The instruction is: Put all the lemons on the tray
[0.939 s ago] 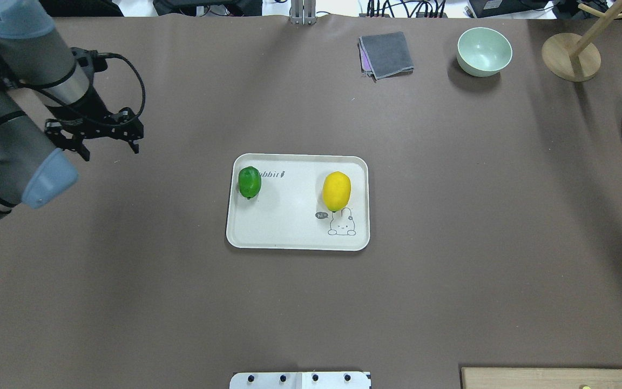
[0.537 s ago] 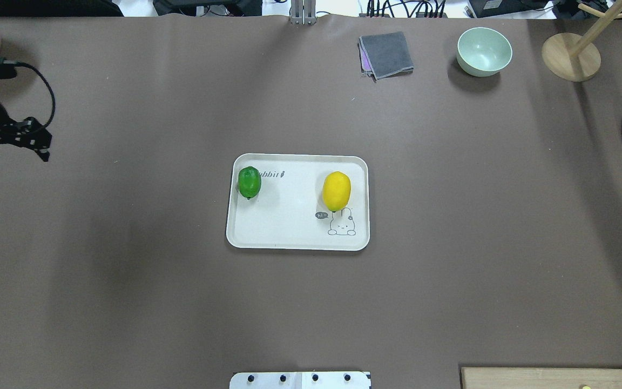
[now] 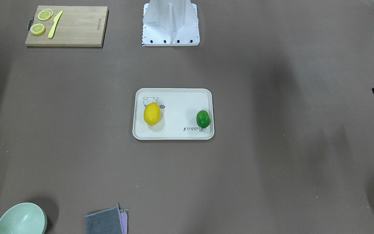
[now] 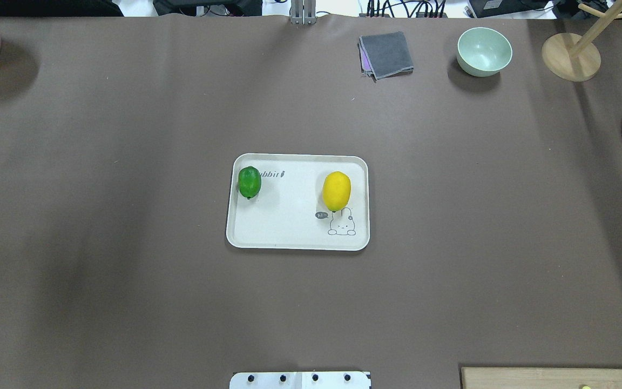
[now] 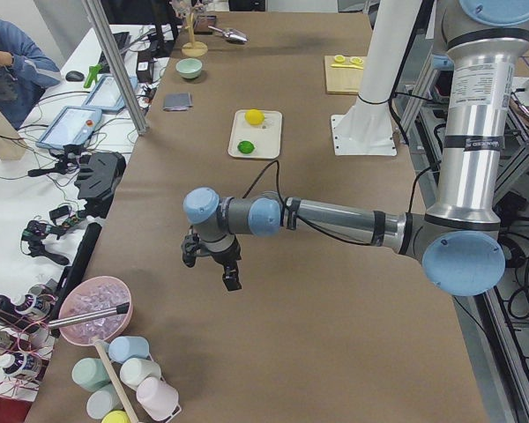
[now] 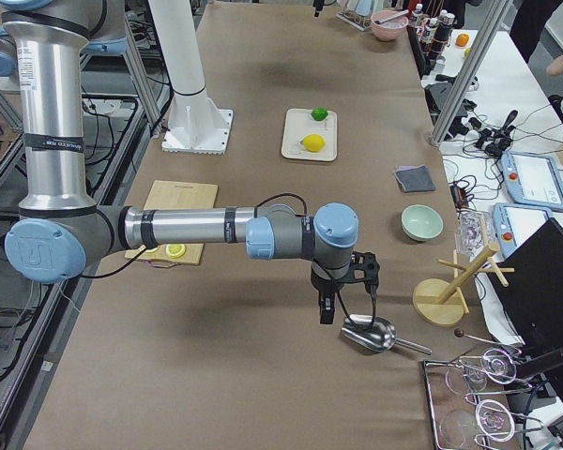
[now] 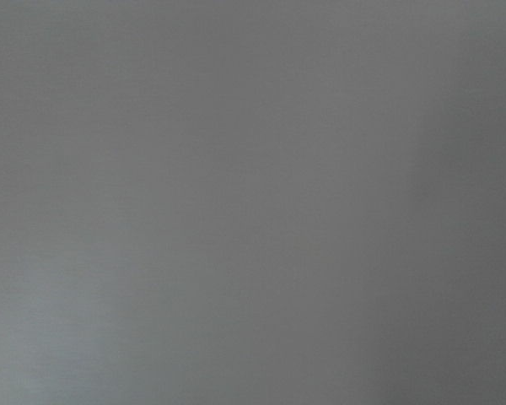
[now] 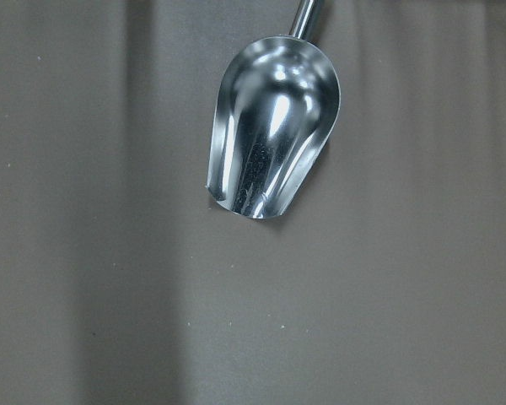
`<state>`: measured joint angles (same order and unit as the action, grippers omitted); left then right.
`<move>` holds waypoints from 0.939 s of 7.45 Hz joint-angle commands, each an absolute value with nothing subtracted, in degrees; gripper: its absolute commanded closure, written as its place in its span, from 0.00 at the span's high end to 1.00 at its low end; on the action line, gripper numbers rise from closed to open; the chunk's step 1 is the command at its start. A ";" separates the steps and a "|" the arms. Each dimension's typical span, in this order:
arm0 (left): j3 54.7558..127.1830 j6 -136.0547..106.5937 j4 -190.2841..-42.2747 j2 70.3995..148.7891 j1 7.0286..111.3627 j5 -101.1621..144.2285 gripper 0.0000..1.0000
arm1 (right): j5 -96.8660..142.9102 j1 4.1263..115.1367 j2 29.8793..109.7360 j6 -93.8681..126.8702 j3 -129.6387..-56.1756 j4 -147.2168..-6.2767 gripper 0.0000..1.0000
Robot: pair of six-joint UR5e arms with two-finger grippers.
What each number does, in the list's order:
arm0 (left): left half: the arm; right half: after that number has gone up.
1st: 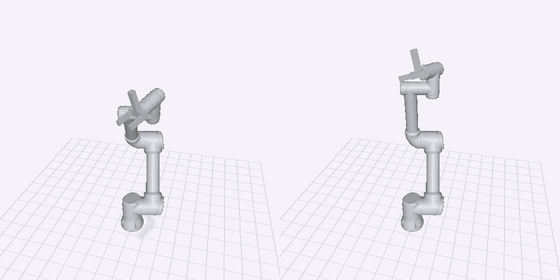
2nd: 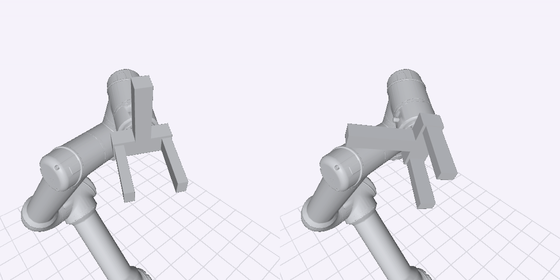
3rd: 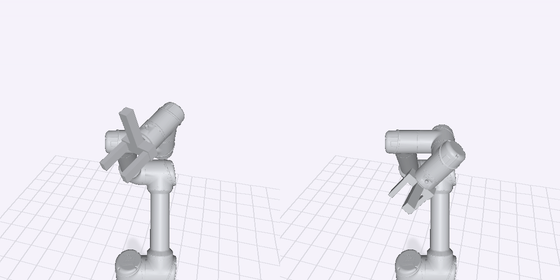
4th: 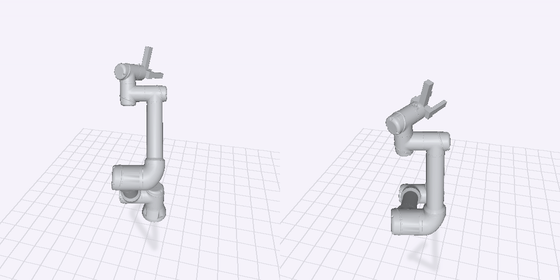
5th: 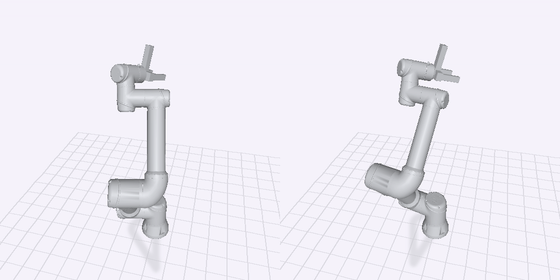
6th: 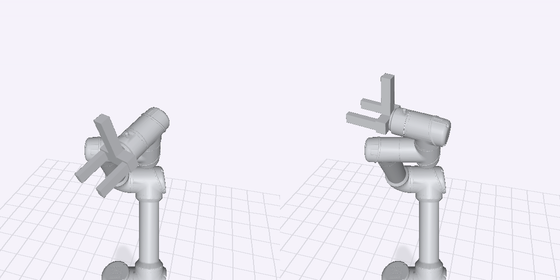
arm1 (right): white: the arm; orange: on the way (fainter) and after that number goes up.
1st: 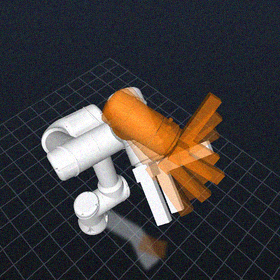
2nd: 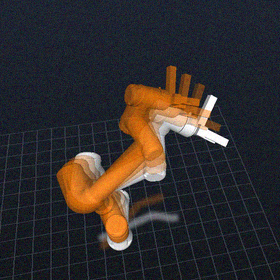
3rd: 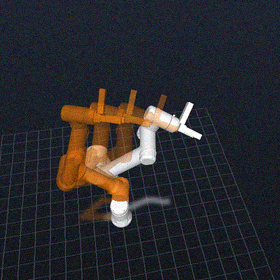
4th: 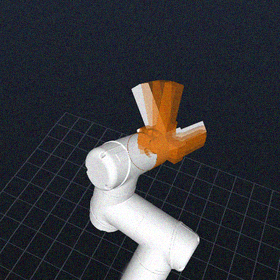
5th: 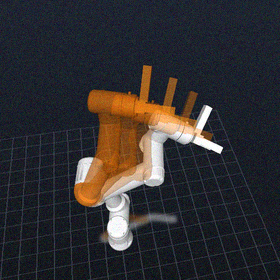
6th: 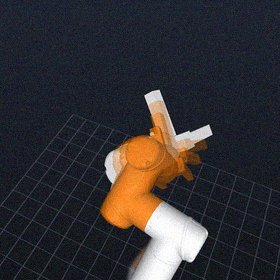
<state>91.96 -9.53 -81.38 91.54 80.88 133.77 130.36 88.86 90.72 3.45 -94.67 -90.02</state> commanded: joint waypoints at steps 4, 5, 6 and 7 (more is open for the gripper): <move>84.11 3.24 -81.12 90.79 94.02 133.50 0.98 | 130.34 89.56 91.41 4.22 -94.04 -90.35 1.00; 85.16 3.34 -81.30 90.88 94.13 133.33 0.98 | 130.34 89.65 91.41 4.22 -93.96 -90.44 1.00; 84.99 3.34 -81.39 91.40 94.57 132.81 0.98 | 130.34 89.65 91.41 4.31 -93.96 -90.44 1.00; 84.56 3.17 -80.69 92.10 94.48 131.93 0.98 | 130.34 89.65 91.41 4.31 -93.87 -90.44 1.00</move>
<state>84.82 3.21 -81.19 91.38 94.25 132.81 130.34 89.62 91.40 4.27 -93.95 -90.43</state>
